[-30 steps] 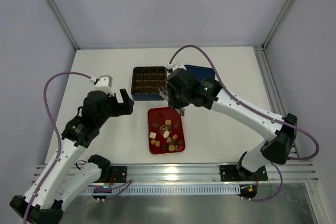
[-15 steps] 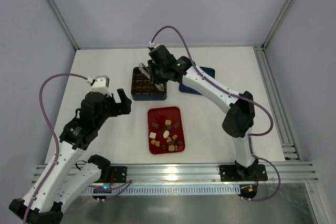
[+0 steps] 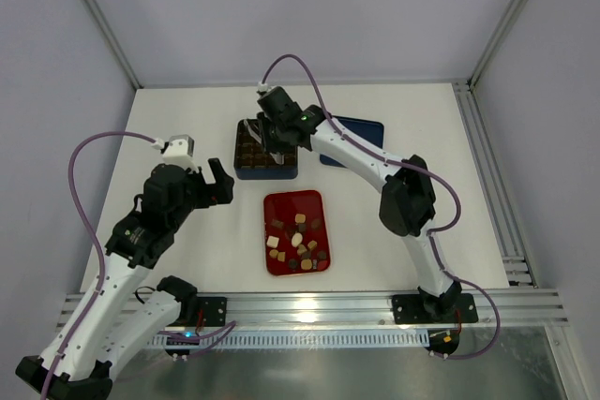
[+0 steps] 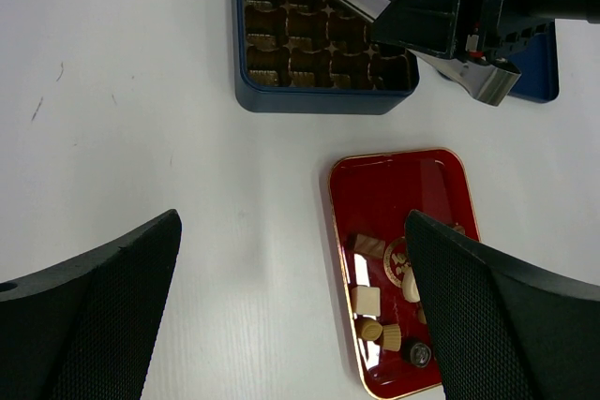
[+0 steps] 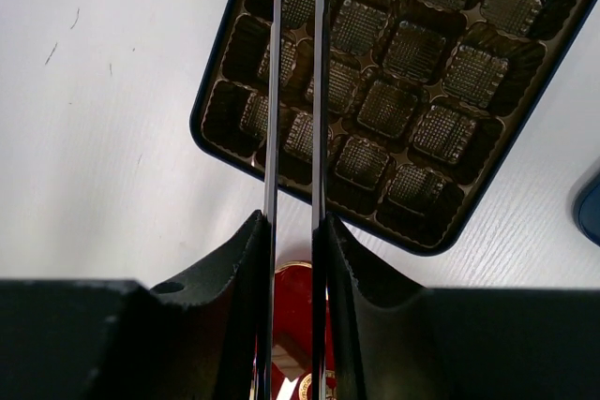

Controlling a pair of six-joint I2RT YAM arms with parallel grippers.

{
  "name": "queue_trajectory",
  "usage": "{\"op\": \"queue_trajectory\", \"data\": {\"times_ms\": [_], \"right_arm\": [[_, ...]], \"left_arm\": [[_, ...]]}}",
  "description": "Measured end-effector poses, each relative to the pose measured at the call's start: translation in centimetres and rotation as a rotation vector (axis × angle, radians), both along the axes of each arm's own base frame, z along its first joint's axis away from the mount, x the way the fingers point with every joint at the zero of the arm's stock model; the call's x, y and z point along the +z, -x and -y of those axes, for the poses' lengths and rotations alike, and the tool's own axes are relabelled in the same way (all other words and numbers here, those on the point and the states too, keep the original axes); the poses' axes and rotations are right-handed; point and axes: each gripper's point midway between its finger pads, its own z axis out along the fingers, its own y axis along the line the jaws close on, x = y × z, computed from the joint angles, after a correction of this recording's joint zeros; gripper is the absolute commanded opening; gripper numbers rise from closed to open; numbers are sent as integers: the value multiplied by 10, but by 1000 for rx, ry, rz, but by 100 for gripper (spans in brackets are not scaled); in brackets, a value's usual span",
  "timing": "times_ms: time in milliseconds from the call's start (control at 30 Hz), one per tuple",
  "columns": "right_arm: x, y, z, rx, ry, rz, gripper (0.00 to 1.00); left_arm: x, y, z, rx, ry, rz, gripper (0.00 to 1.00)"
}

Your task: Pack the chocolate

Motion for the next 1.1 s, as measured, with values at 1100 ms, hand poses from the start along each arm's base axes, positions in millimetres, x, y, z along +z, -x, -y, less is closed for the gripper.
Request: {"op": "queue_trajectory", "data": {"times_ms": [1100], "right_arm": [[-23,-11,-6,-29,7,1,44]], "left_arm": [[-1,-1,0,0,-2,-5,100]]}}
